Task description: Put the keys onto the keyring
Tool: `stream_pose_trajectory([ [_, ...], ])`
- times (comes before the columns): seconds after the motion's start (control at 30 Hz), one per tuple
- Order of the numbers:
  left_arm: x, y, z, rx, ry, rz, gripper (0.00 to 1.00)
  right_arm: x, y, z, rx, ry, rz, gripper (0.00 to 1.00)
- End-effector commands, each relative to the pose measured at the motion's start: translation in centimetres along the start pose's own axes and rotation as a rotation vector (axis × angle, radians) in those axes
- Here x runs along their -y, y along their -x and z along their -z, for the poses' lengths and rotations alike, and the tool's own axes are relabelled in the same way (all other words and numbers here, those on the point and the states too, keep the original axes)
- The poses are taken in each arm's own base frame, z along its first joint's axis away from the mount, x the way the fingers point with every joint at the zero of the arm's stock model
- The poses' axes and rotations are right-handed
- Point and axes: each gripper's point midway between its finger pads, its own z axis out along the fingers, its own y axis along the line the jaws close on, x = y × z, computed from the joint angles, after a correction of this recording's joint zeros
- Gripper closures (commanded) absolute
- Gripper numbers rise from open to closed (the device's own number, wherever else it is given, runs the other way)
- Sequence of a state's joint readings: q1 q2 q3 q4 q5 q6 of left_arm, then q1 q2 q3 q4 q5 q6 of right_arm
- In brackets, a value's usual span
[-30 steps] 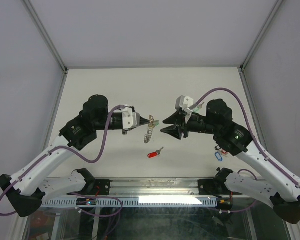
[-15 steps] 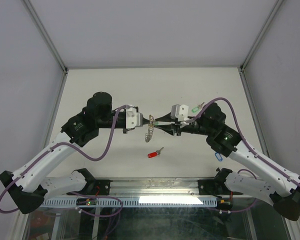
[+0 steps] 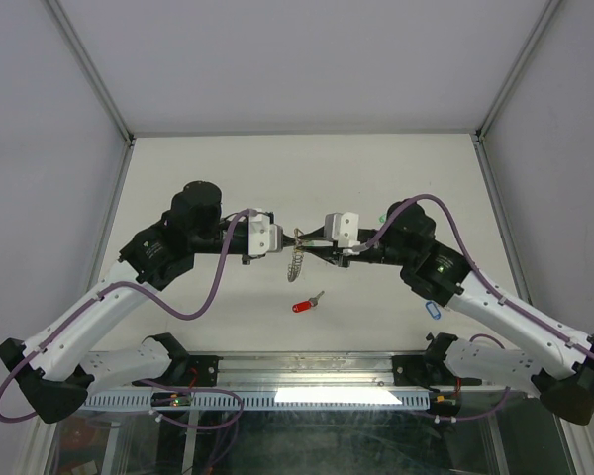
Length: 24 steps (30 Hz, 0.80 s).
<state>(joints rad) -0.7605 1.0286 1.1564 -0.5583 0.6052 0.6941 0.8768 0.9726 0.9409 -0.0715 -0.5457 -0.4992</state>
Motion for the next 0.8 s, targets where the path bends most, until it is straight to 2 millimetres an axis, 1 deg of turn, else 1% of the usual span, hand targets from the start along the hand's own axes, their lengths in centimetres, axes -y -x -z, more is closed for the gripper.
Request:
stream_pose_trajectory([
  [0.0, -0.69, 3.42, 0.73, 0.089, 0.012, -0.082, 1.00, 1.23, 1.71, -0.10, 0.003, -0.036, 0.071, 0.75],
  [0.1, -0.61, 3.43, 0.73, 0.090, 0.009, -0.081, 1.00, 1.27, 1.45, -0.28, -0.015, -0.040, 0.079, 0.77],
  [0.27, -0.49, 3.19, 0.74, 0.083, 0.006, -0.080, 1.00, 1.19, 1.54, -0.44, -0.016, -0.039, 0.083, 0.88],
  [0.43, -0.52, 3.01, 0.86, 0.073, 0.012, -0.081, 1.00, 1.16, 1.50, -0.39, -0.023, -0.039, 0.094, 0.93],
  [0.47, -0.52, 3.01, 0.88, 0.072, 0.013, -0.083, 1.00, 1.15, 1.48, -0.37, -0.027, -0.040, 0.094, 0.92],
  [0.53, -0.57, 2.97, 0.94, 0.068, 0.015, -0.084, 1.00, 1.26, 1.45, -0.29, -0.035, -0.044, 0.094, 0.86],
  [0.6, -0.59, 2.94, 0.93, 0.066, 0.017, -0.086, 1.00, 1.29, 1.42, -0.23, -0.039, -0.047, 0.096, 0.82],
  [0.67, -0.58, 2.90, 0.90, 0.066, 0.015, -0.085, 1.00, 1.38, 1.53, -0.11, -0.037, -0.054, 0.101, 0.80],
  [0.77, -0.57, 2.98, 0.89, 0.069, 0.012, -0.086, 1.00, 1.42, 1.56, -0.02, -0.037, -0.058, 0.102, 0.80],
])
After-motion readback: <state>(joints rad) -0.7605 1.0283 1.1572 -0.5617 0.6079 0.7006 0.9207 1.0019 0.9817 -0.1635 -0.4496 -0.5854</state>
